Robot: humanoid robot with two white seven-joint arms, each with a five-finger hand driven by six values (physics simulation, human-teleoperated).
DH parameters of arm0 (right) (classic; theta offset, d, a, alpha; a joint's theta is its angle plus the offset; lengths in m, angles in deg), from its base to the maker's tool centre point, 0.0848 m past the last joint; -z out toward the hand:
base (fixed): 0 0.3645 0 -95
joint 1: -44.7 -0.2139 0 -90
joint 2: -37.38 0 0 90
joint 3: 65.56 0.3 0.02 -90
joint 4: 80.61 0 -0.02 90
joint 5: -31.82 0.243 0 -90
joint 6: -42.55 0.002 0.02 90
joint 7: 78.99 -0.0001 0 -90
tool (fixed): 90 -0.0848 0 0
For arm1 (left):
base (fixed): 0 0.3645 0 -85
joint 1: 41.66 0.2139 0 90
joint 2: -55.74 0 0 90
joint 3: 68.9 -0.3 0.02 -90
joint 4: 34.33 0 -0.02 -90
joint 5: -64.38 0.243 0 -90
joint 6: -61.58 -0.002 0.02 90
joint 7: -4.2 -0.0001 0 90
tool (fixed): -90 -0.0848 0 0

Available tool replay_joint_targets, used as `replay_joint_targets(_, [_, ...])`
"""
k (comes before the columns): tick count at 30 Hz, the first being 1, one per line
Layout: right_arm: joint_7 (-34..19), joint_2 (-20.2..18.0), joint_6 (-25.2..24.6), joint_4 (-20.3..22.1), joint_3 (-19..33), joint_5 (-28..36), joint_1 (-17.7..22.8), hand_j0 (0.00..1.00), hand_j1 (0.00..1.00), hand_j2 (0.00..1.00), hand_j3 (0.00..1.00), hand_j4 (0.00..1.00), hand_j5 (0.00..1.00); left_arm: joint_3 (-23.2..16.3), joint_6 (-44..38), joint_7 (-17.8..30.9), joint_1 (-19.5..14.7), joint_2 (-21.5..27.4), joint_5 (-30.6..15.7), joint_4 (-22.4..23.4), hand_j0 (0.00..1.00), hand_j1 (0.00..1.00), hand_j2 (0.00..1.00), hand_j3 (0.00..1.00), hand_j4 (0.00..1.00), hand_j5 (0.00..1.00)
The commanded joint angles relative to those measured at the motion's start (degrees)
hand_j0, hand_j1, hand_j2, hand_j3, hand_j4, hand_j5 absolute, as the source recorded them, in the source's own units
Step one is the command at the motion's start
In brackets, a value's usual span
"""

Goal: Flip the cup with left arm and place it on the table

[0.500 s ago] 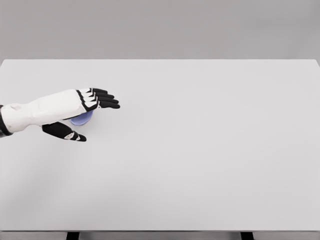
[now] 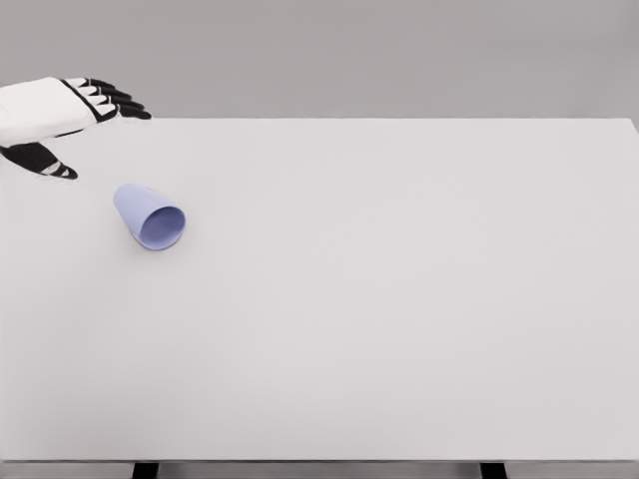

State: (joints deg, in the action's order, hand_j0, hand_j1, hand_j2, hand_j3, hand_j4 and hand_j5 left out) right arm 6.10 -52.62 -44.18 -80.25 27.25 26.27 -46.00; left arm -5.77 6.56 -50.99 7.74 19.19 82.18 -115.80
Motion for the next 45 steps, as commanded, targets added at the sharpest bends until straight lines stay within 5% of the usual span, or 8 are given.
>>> replay_joint_targets(1, [-0.01,0.00,-0.01,0.00,0.00,0.01,0.00,1.00,1.00,1.00,1.00,1.00,1.00,-11.70,0.02,-0.09,-0.27,1.04,-1.01,5.54,1.00,1.00,1.00,1.00,1.00,1.00])
replay_joint_targets(28, [-0.01,0.00,-0.01,0.00,0.00,0.01,0.00,1.00,1.00,1.00,1.00,1.00,1.00,-14.08,0.02,0.08,-4.14,-9.24,8.75,15.12,1.00,1.00,1.00,1.00,1.00,1.00])
replay_joint_targets(45, [-0.01,0.00,-0.01,0.00,0.00,0.01,0.00,1.00,1.00,1.00,1.00,1.00,1.00,-14.44,0.02,0.08,-4.14,-12.23,12.00,16.52,1.00,1.00,1.00,1.00,1.00,1.00])
